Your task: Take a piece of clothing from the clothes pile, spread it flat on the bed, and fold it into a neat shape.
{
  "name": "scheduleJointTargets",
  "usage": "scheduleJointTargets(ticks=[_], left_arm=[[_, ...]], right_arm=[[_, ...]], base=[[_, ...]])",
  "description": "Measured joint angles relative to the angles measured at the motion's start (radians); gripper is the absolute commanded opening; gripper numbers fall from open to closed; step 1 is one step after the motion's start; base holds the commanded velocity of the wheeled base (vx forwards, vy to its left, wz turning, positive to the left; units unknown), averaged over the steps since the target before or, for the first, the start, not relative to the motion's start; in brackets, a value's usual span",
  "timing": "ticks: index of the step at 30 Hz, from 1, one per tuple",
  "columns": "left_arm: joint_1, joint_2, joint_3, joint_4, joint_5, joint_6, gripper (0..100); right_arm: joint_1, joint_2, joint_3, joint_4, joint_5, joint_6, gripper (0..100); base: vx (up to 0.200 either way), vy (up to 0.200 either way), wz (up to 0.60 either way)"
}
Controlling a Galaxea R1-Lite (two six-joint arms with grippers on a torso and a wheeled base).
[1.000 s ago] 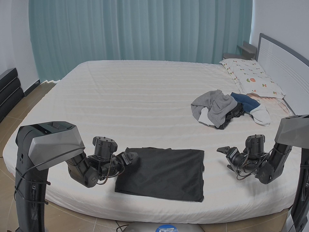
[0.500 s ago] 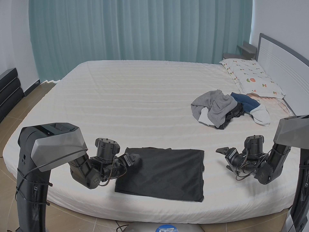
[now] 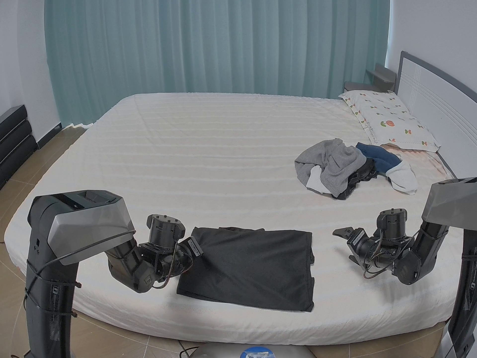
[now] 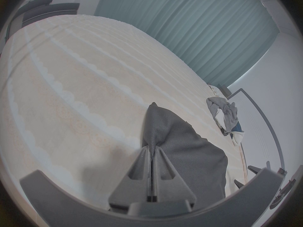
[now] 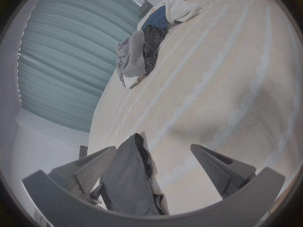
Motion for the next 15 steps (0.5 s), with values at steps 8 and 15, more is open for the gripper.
scheduleJointTargets(ticks=[8,15], left_arm=[[0.002,-0.003,-0.005,0.0,0.011,-0.058,0],[0.004,-0.006,0.0,0.0,0.013,-0.07,0]], right_arm=[[-0.001,0.0,0.002,0.0,0.0,-0.001,100],[-0.001,0.0,0.002,0.0,0.0,-0.002,100]], base=[[0.0,0.0,0.0],[0.0,0.114,0.0]])
